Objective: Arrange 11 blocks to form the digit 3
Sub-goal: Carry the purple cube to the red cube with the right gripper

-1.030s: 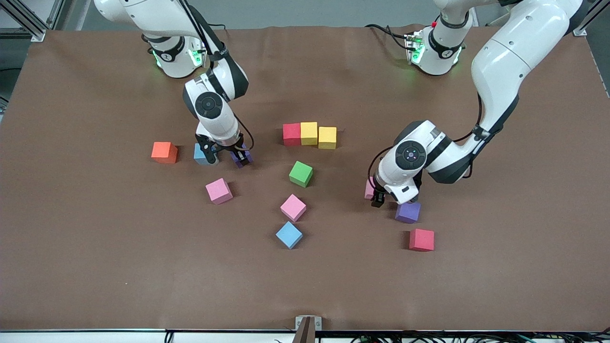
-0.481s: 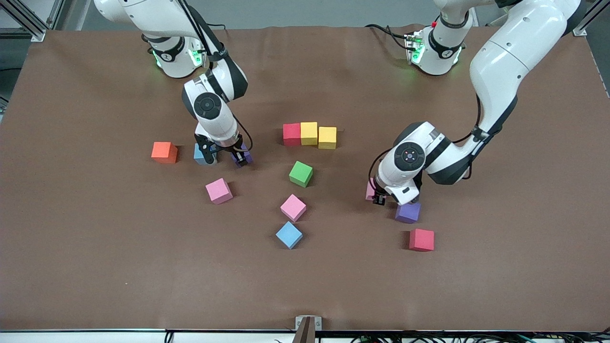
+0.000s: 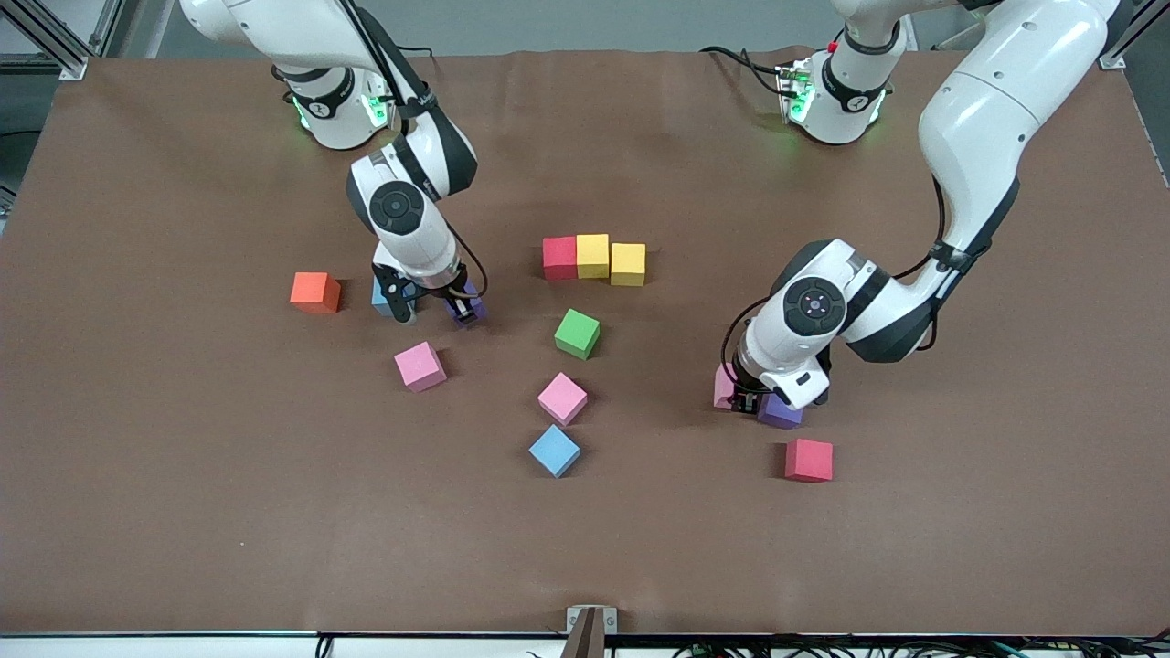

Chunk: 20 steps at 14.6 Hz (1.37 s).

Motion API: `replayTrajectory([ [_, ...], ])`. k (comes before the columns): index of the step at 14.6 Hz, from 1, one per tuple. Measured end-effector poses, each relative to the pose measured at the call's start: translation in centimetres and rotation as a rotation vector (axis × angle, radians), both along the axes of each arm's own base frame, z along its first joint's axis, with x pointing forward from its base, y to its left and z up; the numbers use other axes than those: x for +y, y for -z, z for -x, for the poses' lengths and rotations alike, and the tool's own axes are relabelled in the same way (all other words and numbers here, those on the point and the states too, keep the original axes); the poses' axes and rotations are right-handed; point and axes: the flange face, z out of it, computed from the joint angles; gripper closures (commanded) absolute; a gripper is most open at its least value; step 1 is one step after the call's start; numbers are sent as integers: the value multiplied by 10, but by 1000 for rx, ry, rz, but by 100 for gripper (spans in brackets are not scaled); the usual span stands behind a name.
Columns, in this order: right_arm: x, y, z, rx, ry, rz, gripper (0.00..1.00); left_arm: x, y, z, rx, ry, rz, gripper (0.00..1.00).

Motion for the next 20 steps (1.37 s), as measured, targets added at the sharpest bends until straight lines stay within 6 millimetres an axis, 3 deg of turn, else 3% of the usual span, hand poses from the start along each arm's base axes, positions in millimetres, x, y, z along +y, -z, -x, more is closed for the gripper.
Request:
replayTrajectory([
  [3, 35, -25, -1, -14, -213, -21, 100, 0, -4, -1, -1, 0, -8, 70],
  [6, 66, -36, 10, -38, -501, -42, 100, 0, -5, -1, -1, -1, -8, 69],
  [10, 81, -38, 9, -57, -869, -55, 100, 0, -5, -1, -1, -1, -9, 69],
  [15, 110, -20, -3, -46, -970, -52, 100, 0, -5, -1, 0, -1, -10, 69],
  [20, 131, 6, 6, -19, -1002, -44, 100, 1, -5, -1, 1, -1, -11, 69],
])
